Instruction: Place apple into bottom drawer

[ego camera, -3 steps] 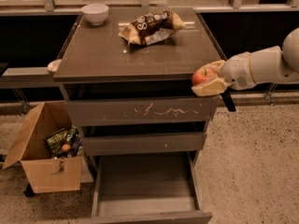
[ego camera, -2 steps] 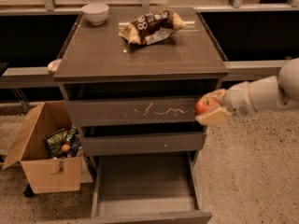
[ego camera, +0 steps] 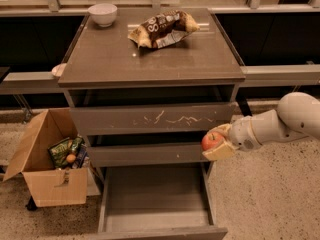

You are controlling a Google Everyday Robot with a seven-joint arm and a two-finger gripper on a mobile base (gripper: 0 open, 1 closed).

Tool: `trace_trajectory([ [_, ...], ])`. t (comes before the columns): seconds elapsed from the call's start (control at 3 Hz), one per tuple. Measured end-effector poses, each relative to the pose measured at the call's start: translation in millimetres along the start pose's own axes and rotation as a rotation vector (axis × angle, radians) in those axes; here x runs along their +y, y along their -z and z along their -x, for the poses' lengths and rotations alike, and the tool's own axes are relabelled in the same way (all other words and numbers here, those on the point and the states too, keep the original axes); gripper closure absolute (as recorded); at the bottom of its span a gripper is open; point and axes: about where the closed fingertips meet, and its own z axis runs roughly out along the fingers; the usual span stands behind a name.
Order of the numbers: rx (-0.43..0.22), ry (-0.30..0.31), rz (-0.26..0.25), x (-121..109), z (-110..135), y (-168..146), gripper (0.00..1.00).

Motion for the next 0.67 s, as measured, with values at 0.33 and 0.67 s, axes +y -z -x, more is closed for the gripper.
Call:
trace_trajectory([
  [0.33, 0.029, 0.033, -0.005, -4.6, -15.6, -23.7, 1.00],
  [0.67, 0.070, 0.071, 0.017, -9.0, -72.6, -88.8, 1.00],
])
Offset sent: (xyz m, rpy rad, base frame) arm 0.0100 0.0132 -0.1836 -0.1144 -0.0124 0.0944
